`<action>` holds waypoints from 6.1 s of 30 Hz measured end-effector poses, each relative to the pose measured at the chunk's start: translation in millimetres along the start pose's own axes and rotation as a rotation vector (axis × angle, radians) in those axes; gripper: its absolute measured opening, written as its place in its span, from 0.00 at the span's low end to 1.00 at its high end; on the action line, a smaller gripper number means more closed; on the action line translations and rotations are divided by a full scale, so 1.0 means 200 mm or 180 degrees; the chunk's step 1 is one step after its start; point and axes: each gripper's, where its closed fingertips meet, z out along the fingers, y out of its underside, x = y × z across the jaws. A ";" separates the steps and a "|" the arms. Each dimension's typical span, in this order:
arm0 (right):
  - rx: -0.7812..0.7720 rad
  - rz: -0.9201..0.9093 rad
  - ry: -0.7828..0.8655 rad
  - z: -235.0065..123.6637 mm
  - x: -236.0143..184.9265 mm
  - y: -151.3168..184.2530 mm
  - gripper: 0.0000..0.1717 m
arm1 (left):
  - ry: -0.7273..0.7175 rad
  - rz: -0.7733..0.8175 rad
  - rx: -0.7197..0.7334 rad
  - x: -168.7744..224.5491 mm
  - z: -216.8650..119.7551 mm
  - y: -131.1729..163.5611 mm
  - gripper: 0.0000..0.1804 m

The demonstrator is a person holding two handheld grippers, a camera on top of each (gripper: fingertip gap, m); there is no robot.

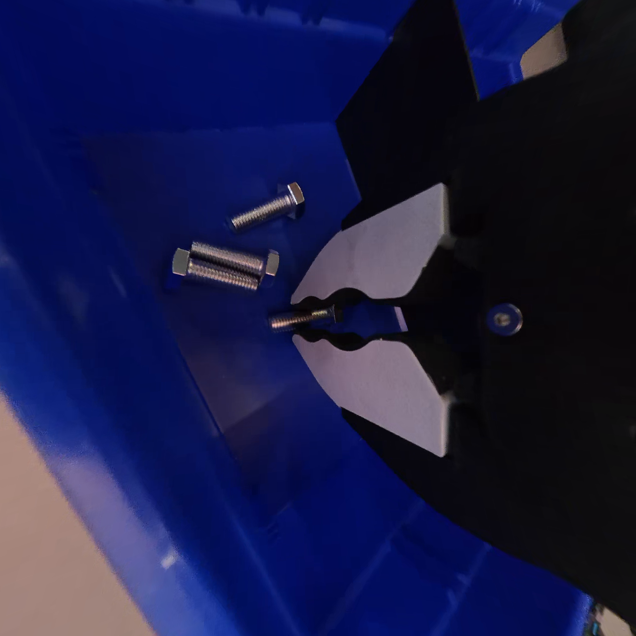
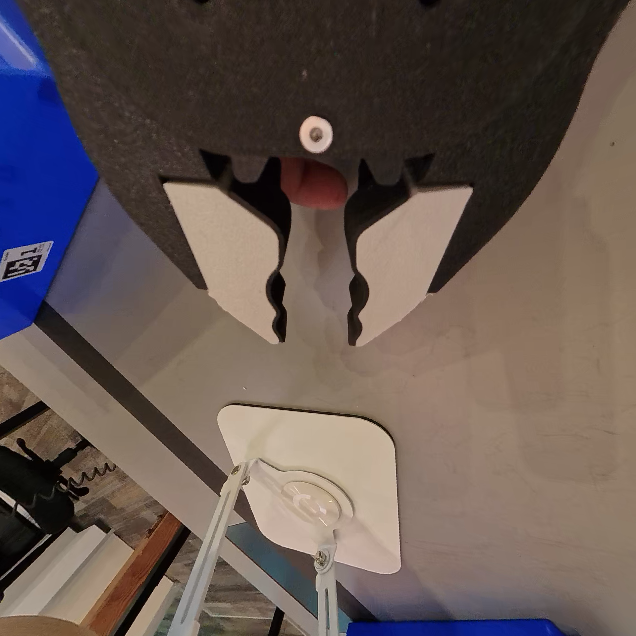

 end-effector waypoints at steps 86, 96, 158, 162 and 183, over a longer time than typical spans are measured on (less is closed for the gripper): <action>0.1035 0.1216 -0.2081 -0.03 -0.50 -0.44 0.11 | 0.3727 0.1928 0.3241 2.31 -0.48 0.69 0.06; 0.1057 0.1207 -0.2087 -0.04 -0.49 -0.44 0.16 | 0.3725 0.1961 0.3258 2.33 -0.48 0.70 0.05; 0.0819 0.1058 -0.2232 -0.02 -0.56 -0.41 0.11 | -0.0076 0.1903 0.1289 0.56 -0.33 0.62 0.10; 0.0777 0.0993 -0.2198 -0.02 -0.57 -0.40 0.11 | 0.0065 0.2125 0.1626 0.81 -0.50 0.69 0.09; 0.0579 0.0173 -0.1759 0.01 -0.68 -0.35 0.11 | 0.0745 0.3757 0.1637 2.09 -0.49 0.87 0.09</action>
